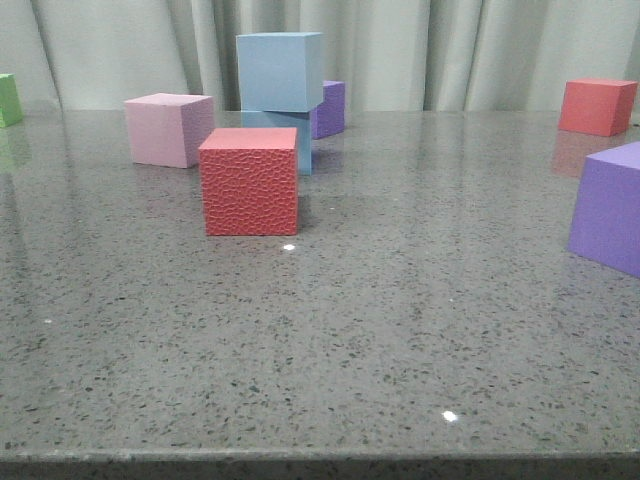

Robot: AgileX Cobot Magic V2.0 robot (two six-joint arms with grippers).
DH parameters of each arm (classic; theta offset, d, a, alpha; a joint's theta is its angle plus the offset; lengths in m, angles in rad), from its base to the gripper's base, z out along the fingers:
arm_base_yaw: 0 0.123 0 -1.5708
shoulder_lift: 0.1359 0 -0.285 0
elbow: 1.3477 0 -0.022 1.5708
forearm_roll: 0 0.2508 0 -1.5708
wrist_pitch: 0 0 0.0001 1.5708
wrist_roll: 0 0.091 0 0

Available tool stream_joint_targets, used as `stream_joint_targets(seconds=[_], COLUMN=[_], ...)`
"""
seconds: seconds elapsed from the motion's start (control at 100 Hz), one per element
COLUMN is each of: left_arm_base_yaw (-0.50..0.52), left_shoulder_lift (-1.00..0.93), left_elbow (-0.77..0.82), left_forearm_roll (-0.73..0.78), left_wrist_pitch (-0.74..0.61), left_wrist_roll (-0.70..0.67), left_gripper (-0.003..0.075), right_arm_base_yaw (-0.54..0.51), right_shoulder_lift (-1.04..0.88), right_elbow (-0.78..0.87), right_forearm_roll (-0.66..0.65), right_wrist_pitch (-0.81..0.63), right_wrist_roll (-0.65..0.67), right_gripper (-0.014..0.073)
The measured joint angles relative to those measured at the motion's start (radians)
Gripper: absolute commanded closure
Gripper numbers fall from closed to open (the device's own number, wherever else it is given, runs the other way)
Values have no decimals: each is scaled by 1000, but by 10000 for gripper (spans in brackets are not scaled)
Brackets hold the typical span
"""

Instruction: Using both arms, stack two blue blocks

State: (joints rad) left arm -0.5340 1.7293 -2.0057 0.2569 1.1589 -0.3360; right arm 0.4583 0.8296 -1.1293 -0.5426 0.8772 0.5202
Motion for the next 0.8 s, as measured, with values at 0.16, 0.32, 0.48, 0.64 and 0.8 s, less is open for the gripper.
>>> stream_joint_targets(seconds=[0.16,0.32,0.48,0.64,0.8], left_arm_base_yaw=[0,0,0,0,0], left_shoulder_lift=[-107,-214,-306,-407,-518], left_elbow=[152,303,436,565,701], left_forearm_roll=[8,10,10,10,10], left_wrist_pitch=[-76,-144,-213,-282,-360], left_wrist_roll=[2,2,2,2,2], left_gripper=[739,738,739,739,739], right_arm_base_yaw=[0,0,0,0,0], right_shoulder_lift=[-30,-71,-117,-162,-209], right_elbow=[29,55,81,111,152], right_forearm_roll=[-2,-6,-10,-11,-12], right_wrist_pitch=[-6,-32,-51,-67,-84], right_wrist_roll=[19,31,41,49,55], right_gripper=[657,657,657,657,657])
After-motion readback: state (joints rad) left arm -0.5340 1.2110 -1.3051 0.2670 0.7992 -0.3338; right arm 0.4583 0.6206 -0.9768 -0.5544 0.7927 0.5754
